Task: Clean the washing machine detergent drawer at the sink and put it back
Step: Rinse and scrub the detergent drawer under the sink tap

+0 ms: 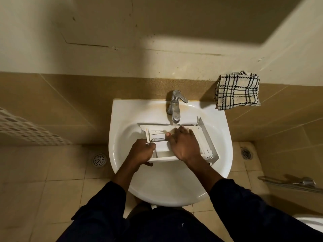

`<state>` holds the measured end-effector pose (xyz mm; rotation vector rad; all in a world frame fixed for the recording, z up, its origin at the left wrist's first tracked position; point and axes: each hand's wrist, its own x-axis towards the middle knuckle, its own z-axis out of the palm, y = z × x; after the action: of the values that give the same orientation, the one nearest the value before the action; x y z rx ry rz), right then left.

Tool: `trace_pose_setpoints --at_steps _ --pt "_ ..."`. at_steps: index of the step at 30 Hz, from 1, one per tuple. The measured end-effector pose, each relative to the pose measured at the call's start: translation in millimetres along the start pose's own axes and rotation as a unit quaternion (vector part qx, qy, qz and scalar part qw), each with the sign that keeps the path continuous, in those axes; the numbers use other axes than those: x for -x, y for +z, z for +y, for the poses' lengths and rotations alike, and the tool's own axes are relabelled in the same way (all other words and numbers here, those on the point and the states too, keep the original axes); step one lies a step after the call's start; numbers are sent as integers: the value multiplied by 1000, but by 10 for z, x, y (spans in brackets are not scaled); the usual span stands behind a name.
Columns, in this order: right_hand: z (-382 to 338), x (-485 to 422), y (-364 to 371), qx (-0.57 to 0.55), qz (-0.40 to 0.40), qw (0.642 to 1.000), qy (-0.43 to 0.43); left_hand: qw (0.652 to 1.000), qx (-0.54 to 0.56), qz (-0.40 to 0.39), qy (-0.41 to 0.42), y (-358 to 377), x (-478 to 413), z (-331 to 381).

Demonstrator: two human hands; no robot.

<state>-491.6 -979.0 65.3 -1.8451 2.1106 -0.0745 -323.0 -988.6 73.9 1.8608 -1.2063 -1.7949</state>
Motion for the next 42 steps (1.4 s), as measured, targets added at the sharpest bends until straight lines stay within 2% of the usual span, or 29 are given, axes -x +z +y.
trace_pose_setpoints --at_steps 2,4,7,10,15,19,23,27,30,32,36,39,42 --pt "-111 26 -28 -34 43 996 -72 1000 -2 7 7 7 16 -2" --pt "-71 -11 -49 -12 37 994 -104 1000 -7 14 20 -16 36 -1" --pt "198 -106 -131 53 -13 996 -67 999 -15 23 33 -82 68 -14" --pt "354 -131 -196 54 -15 996 -62 999 -17 28 42 -105 82 -29" --pt "208 31 -164 -24 56 995 -73 999 15 -18 -30 -73 21 85" --pt "102 127 -189 -89 31 989 -115 997 0 -58 -47 -78 -110 267" --pt "95 32 -297 -108 -31 991 -76 993 -8 -101 -56 -111 -283 411" --pt "264 -175 -318 30 -99 995 -3 992 -15 -114 -49 -134 -384 495" --pt "377 -228 -361 102 -83 990 59 992 -19 -117 -39 -134 -420 484" --pt "252 -219 -362 97 -76 991 55 993 -18 -113 -33 -117 -412 472" --pt "-218 -181 -281 17 -81 996 -32 995 -28 -89 -22 -128 -367 450" --pt "-89 -220 -262 -15 -102 995 -2 997 -26 -77 -17 -214 -357 400" --pt "206 -273 -261 69 -112 989 60 997 -16 -71 -9 -246 -352 308"
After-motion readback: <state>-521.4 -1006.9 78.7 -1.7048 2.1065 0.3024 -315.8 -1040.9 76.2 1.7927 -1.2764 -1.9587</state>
